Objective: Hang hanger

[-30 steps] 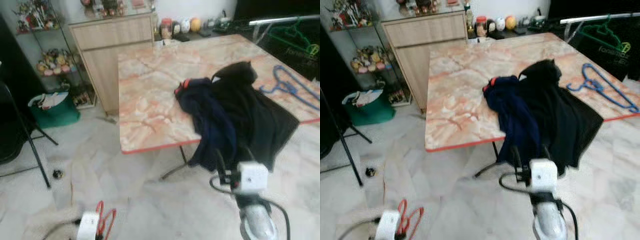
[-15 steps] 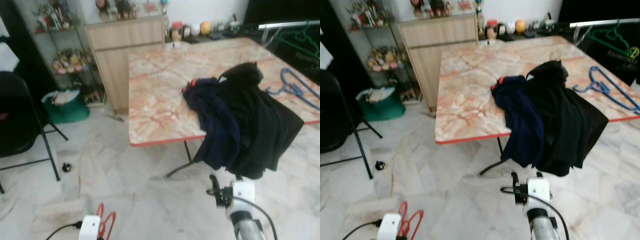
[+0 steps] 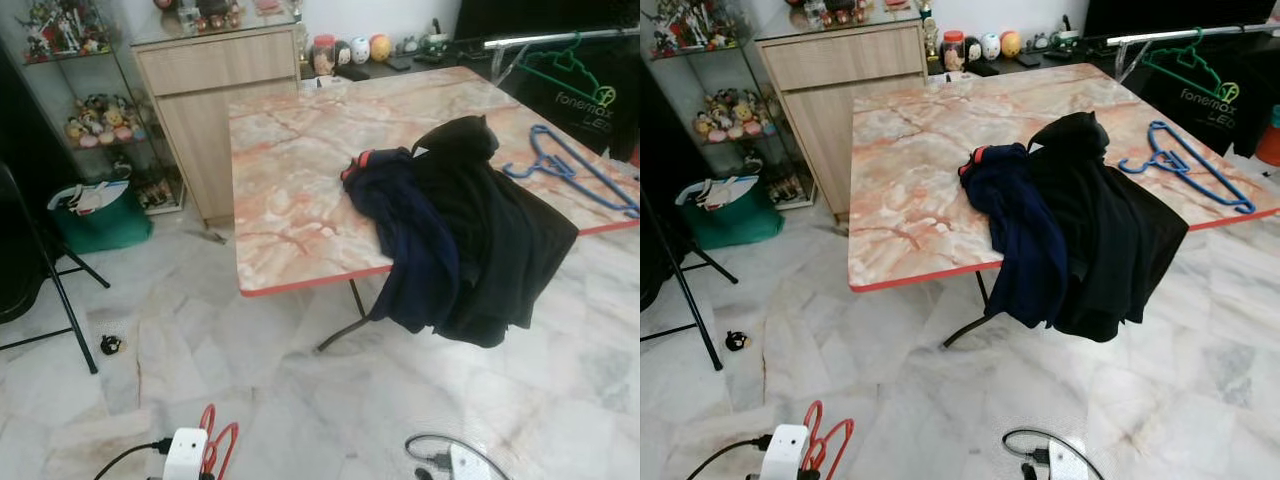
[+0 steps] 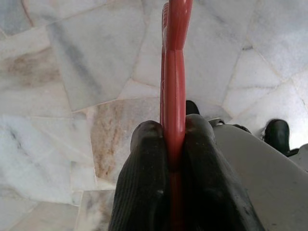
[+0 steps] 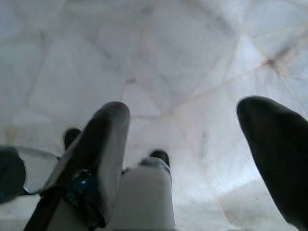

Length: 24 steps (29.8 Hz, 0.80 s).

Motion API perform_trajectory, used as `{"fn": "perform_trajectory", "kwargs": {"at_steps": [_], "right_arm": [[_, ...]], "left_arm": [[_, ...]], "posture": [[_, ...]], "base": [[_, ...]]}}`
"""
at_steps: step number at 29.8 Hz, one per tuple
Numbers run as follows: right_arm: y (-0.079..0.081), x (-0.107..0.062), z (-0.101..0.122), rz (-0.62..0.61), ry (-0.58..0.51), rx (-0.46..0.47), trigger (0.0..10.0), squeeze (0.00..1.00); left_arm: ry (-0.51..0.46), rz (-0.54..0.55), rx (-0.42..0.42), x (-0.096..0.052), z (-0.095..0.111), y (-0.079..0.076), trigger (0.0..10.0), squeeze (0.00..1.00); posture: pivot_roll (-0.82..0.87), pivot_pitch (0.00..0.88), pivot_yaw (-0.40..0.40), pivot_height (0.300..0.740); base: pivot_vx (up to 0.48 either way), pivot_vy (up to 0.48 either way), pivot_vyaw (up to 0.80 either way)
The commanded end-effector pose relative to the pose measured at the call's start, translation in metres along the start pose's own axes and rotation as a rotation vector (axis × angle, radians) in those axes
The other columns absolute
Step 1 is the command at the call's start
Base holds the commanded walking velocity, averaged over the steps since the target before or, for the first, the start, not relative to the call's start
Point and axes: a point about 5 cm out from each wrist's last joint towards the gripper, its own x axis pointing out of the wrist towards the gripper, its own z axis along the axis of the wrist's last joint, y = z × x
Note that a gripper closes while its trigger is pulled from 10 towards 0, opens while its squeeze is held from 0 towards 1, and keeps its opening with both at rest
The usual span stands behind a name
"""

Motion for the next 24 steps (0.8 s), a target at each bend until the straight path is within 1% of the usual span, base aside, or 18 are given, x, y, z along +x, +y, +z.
{"fn": "perform_trajectory", "kwargs": {"at_steps": [1, 2, 3, 4, 6, 9, 14, 20, 22, 24], "right_arm": [[0.006, 0.004, 0.013, 0.009, -0.046, 0.011, 10.0, 0.00], [0.006, 0.006, 0.018, 0.007, -0.066, 0.018, 10.0, 0.00], [0.006, 0.006, 0.018, 0.007, -0.066, 0.018, 10.0, 0.00], [0.005, 0.008, 0.025, -0.007, -0.073, -0.016, 10.0, 0.00], [0.004, 0.009, 0.027, -0.015, -0.065, -0.045, 10.0, 0.00], [0.005, 0.009, 0.023, -0.008, -0.044, -0.038, 10.0, 0.00], [0.007, 0.006, 0.013, -0.002, -0.024, 0.011, 10.0, 0.00], [0.008, 0.004, 0.005, -0.002, -0.001, 0.023, 10.0, 0.00], [0.007, 0.003, 0.003, -0.004, 0.008, 0.018, 10.0, 0.00], [0.007, 0.003, 0.001, -0.006, 0.017, 0.005, 10.0, 0.00]], "left_arm": [[0.016, 0.020, 0.013, -0.001, -0.003, 0.007, 10.0, 0.00], [0.019, 0.020, 0.015, -0.002, -0.004, 0.007, 10.0, 0.00], [0.019, 0.020, 0.015, -0.002, -0.004, 0.007, 10.0, 0.00], [0.024, 0.018, 0.020, -0.002, -0.006, 0.007, 10.0, 0.00], [0.025, 0.018, 0.019, -0.002, -0.007, 0.007, 10.0, 0.00], [0.026, 0.019, 0.020, -0.002, -0.006, 0.007, 10.0, 0.00], [0.030, 0.014, 0.027, -0.002, -0.007, 0.005, 10.0, 0.00], [0.030, 0.010, 0.036, -0.001, -0.006, 0.004, 10.0, 0.00], [0.029, 0.010, 0.040, -0.001, -0.006, 0.004, 10.0, 0.00], [0.027, 0.008, 0.045, -0.001, -0.005, 0.004, 10.0, 0.00]], "posture": [[-0.05, 0.000, 0.062, 0.740], [-0.06, 0.000, 0.065, 0.740], [-0.06, 0.000, 0.065, 0.740], [-0.06, 0.000, 0.064, 0.740], [-0.06, 0.000, 0.063, 0.740], [-0.05, 0.000, 0.060, 0.740], [-0.06, 0.000, 0.063, 0.740], [-0.06, 0.000, 0.063, 0.740], [-0.05, 0.000, 0.065, 0.740], [-0.05, 0.000, 0.067, 0.740]], "base": [[0.000, 0.000, 0.00], [0.000, 0.000, 0.00], [0.000, 0.000, 0.00], [0.000, 0.000, 0.80], [0.000, 0.000, 0.80], [0.000, 0.000, 0.55], [0.000, 0.000, 0.00], [0.000, 0.000, 0.00], [0.000, 0.000, 0.00], [0.000, -0.240, 0.00]]}}
